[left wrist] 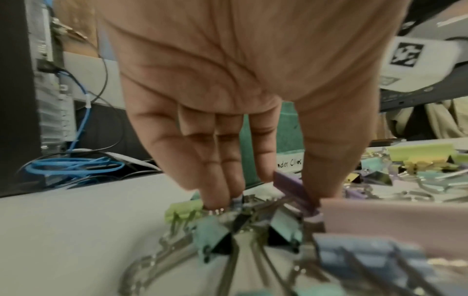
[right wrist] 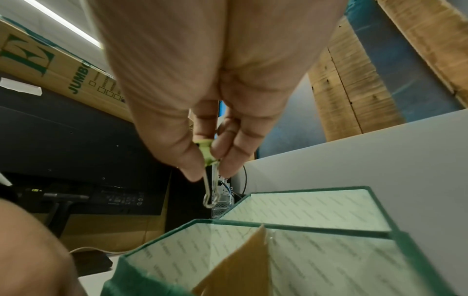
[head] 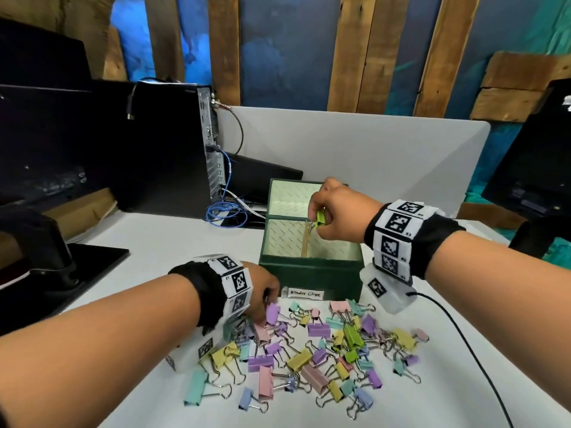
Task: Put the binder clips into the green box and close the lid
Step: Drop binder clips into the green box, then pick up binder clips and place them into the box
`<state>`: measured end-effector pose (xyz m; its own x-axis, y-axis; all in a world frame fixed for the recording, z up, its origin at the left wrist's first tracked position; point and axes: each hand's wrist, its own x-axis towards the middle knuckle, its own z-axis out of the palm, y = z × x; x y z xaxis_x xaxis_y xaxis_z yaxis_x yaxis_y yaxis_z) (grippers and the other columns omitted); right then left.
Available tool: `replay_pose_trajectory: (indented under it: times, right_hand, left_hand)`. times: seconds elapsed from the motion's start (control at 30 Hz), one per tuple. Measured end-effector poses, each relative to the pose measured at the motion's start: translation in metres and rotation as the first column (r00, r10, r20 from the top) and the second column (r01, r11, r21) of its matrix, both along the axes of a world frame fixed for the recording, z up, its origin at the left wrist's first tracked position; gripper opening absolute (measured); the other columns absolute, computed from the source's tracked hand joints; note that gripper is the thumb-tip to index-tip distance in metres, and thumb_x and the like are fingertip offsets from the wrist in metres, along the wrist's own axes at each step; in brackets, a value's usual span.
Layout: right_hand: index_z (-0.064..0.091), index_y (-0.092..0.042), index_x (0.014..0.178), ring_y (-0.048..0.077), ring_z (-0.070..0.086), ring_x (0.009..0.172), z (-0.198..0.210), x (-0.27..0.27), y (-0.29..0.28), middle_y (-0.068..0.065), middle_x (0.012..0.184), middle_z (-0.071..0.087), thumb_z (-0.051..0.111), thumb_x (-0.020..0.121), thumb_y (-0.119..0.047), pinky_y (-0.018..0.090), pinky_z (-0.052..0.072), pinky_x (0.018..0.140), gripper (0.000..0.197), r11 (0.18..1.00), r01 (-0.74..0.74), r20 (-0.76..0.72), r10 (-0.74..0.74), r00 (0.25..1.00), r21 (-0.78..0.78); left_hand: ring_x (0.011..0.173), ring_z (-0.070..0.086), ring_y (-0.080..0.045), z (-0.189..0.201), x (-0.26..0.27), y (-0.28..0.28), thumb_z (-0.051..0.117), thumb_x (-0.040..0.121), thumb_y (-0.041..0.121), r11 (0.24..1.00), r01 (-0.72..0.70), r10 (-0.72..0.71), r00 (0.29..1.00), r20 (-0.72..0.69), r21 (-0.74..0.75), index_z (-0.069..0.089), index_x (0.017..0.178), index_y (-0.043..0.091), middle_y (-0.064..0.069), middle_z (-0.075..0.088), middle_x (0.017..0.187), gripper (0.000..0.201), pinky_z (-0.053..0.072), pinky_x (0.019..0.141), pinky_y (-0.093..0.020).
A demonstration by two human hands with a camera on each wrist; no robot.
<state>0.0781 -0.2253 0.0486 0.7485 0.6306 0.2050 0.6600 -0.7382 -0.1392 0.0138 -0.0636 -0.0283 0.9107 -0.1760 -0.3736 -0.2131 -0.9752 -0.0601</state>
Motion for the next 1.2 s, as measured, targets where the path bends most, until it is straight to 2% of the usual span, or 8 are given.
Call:
replay_pose_trajectory:
  times: [0.13,0.27,0.37,0.5,0.7,0.77,0.97,1.2]
  right_hand:
    - [0.064,-0.02,0.104,0.018,0.055,0.087,-0.013,0.021,0.025,0.001,0.107,0.04,0.066,0.08,-0.018,0.031,0.05,0.084,0.024,0.999,-0.032,-0.039,0.032,0.999,0.02]
    - [0.059,-0.026,0.116,0.02,0.057,0.106,-0.023,0.028,0.028,0.004,0.125,0.044,0.067,0.082,-0.025,0.038,0.048,0.094,0.036,0.996,-0.053,-0.165,0.041,0.985,-0.071]
    - [0.06,-0.028,0.11,0.013,0.058,0.102,-0.017,0.015,0.009,-0.002,0.118,0.051,0.064,0.083,-0.024,0.032,0.05,0.088,0.027,0.992,-0.113,-0.175,0.102,0.979,-0.05]
    - [0.063,-0.031,0.103,0.001,0.056,0.083,-0.018,-0.011,-0.022,-0.013,0.097,0.061,0.059,0.087,-0.023,0.018,0.045,0.076,0.018,0.938,-0.238,-0.341,0.144,0.929,-0.251]
    - [0.04,-0.033,0.137,0.021,0.049,0.12,-0.061,-0.024,-0.037,-0.002,0.14,0.042,0.062,0.084,-0.012,0.037,0.047,0.098,0.062,0.674,-0.293,-0.333,0.074,0.94,-0.678]
    - [0.038,-0.032,0.139,0.024,0.051,0.119,-0.069,-0.02,-0.04,-0.001,0.139,0.041,0.063,0.083,-0.008,0.039,0.048,0.097,0.066,0.676,-0.281,-0.32,0.07,0.945,-0.681]
    - [0.041,-0.033,0.134,0.022,0.053,0.109,-0.077,-0.011,-0.048,0.001,0.124,0.046,0.065,0.078,-0.006,0.031,0.047,0.083,0.066,0.738,-0.287,-0.34,0.084,0.937,-0.61]
    - [0.044,-0.036,0.13,0.021,0.052,0.107,-0.085,-0.009,-0.059,-0.001,0.121,0.049,0.06,0.084,-0.012,0.036,0.048,0.089,0.055,0.796,-0.3,-0.38,0.096,0.92,-0.526]
  left_hand:
    - [0.09,0.058,-0.016,-0.003,0.009,-0.003,0.07,0.075,0.026,0.992,0.125,-0.126,0.991,-0.037,-0.032,0.049,0.123,0.036,0.004,0.065,0.111,0.053,0.039,0.063,-0.016]
    - [0.079,0.05,-0.013,-0.008,0.018,-0.005,0.067,0.076,0.016,0.984,0.166,-0.169,0.985,-0.038,-0.058,0.058,0.095,0.023,0.008,0.059,0.085,0.022,0.032,0.052,-0.017]
    - [0.071,0.048,-0.013,-0.009,0.019,-0.005,0.066,0.074,0.013,0.985,0.158,-0.162,0.985,-0.059,-0.063,0.053,0.088,0.025,0.011,0.048,0.068,0.022,0.035,0.053,-0.02]
    - [0.073,0.052,-0.016,-0.008,0.017,-0.007,0.067,0.073,0.015,0.986,0.162,-0.165,0.984,-0.073,-0.043,0.043,0.124,0.038,0.009,0.055,0.077,0.061,0.038,0.063,-0.022]
    - [0.086,0.049,-0.016,-0.009,0.018,-0.009,0.068,0.074,0.018,0.982,0.189,-0.189,0.981,-0.033,0.001,0.05,0.111,0.025,0.001,0.058,0.11,0.042,0.037,0.06,-0.022]
    - [0.086,0.047,-0.014,-0.01,0.018,-0.009,0.068,0.074,0.017,0.98,0.201,-0.201,0.979,-0.017,0.001,0.051,0.106,0.023,0.001,0.057,0.111,0.037,0.032,0.055,-0.018]
    - [0.064,0.042,-0.009,-0.006,0.014,-0.006,0.07,0.069,0.022,0.984,0.176,-0.174,0.984,0.037,-0.038,0.041,0.086,0.028,0.011,0.044,0.073,0.034,0.037,0.055,-0.02]
    - [0.068,0.059,-0.018,0.052,0.023,0.012,0.073,0.069,0.017,0.933,0.116,-0.008,0.953,0.303,-0.341,0.041,0.079,0.031,0.006,0.057,0.077,0.036,0.054,0.062,-0.032]
